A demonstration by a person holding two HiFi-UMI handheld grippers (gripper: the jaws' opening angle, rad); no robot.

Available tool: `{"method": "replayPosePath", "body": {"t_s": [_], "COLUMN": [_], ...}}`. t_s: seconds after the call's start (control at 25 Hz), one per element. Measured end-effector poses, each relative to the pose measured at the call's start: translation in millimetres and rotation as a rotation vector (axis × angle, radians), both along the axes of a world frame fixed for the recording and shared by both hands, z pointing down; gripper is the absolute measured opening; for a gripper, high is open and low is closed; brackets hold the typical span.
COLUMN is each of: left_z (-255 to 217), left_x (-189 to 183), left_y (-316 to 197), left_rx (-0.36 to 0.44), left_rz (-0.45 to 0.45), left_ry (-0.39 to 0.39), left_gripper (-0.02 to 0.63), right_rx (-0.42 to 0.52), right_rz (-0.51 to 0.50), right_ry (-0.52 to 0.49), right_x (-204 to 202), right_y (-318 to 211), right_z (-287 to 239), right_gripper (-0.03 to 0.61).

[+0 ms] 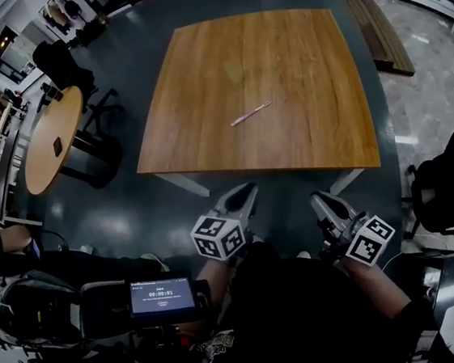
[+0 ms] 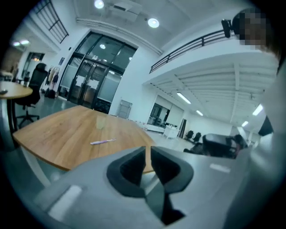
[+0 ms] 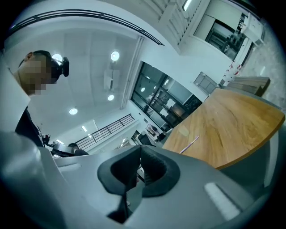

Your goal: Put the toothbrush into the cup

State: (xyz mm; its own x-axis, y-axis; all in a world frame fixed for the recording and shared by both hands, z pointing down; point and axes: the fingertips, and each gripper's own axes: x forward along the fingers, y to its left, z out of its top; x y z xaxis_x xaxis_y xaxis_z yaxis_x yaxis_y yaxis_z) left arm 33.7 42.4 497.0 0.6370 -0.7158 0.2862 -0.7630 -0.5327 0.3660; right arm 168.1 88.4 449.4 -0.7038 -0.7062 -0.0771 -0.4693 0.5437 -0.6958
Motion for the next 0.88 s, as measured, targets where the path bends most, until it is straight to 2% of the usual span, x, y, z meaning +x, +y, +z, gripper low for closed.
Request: {"method": "replayPosePath", "body": {"t_s": [0.12, 0.24, 0.44, 0.6, 0.72, 0.88], "left_z": [14.9, 48.0, 131.9, 180.1, 203.9, 221.8], "left_x": [-17.6, -29.3, -39.2, -42.4, -37.5, -27.6], "left_y": [-53.6, -107.2, -199.4, -242.1, -258.4, -263.5], "left_rx": [0.027, 0.022, -0.012, -0.043, -0.034, -0.061], "left_rz": [-0.005, 0.046, 0.192, 0.363, 0.499, 0.604], "left_ry": [-0.156, -0.343, -0.687, -0.889, -0.978, -0.967], "left_gripper": [0.040, 0.046, 0.065, 0.077, 0.078, 0.078], "right_rx": [-0.008, -0.038, -0.098, -0.152, -0.200, -0.226], "right_rz": [0.039, 0.109, 0.213, 0.242, 0.261, 0.285], "right_ry": [0.007, 0.015, 0.046, 0.099, 0.113, 0.129], "right_x": [8.1, 18.0, 29.5, 9.2, -8.9, -21.6], "right_y": [-24.3, -52.2, -111.5, -151.8, -177.9, -200.0], "right_z": [6.4, 18.4, 34.5, 46.3, 55.6, 59.1], "right_gripper": [0.006, 0.006, 0.006, 0.006, 0.006, 0.006]}}
